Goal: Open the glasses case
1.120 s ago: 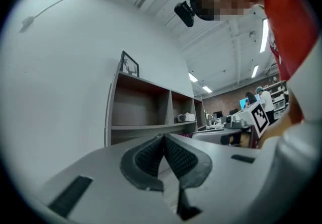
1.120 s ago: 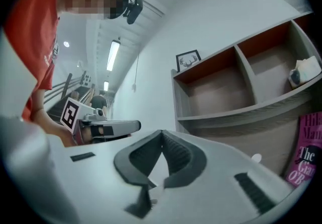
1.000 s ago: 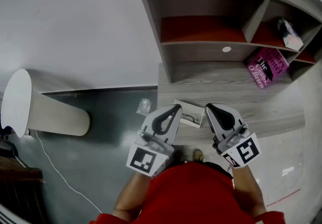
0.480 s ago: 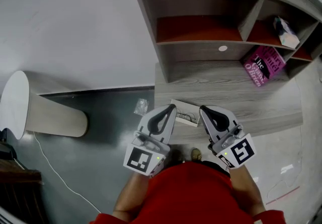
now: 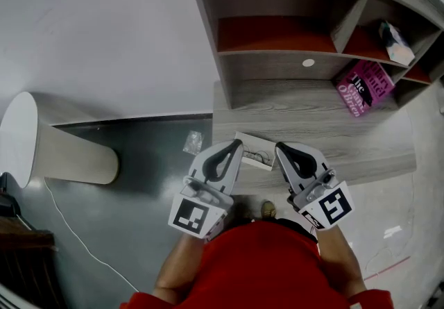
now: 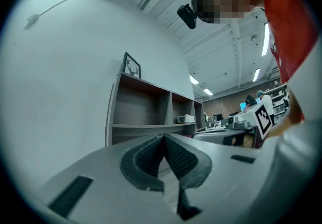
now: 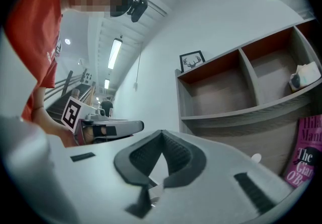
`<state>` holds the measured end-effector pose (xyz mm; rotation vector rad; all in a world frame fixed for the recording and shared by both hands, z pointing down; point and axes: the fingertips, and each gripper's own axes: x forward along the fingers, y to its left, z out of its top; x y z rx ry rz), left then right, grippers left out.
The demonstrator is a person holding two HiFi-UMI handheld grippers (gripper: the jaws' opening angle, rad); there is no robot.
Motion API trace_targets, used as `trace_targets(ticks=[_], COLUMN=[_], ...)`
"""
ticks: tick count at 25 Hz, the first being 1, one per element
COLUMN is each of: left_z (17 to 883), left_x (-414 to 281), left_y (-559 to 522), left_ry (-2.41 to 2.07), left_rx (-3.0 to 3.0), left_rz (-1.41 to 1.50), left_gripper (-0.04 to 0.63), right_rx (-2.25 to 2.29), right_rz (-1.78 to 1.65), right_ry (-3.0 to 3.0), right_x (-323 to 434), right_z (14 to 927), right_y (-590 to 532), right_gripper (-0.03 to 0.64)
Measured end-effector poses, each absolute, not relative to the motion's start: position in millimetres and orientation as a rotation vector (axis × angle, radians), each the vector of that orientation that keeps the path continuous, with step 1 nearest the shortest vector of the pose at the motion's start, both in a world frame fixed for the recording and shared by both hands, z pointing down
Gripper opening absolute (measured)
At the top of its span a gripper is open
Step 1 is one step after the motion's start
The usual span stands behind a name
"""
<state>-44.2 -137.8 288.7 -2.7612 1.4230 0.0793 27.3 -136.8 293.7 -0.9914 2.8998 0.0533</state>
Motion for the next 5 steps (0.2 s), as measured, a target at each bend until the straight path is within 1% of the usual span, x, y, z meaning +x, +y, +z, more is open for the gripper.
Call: trace_targets(ticks=[5], left_z=[289.3], left_x=[-46.3], left_y=[-137.7], left_ry=[1.425], left_rx=[-2.762], left_rz=[0.076], left_gripper=[0.008], right_rx=[-0.991], right_rz=[0.048], right_ry=[2.908], right_x=[26.9], right_z=[296.3], right_y=[-136.7], right_gripper=[0.003])
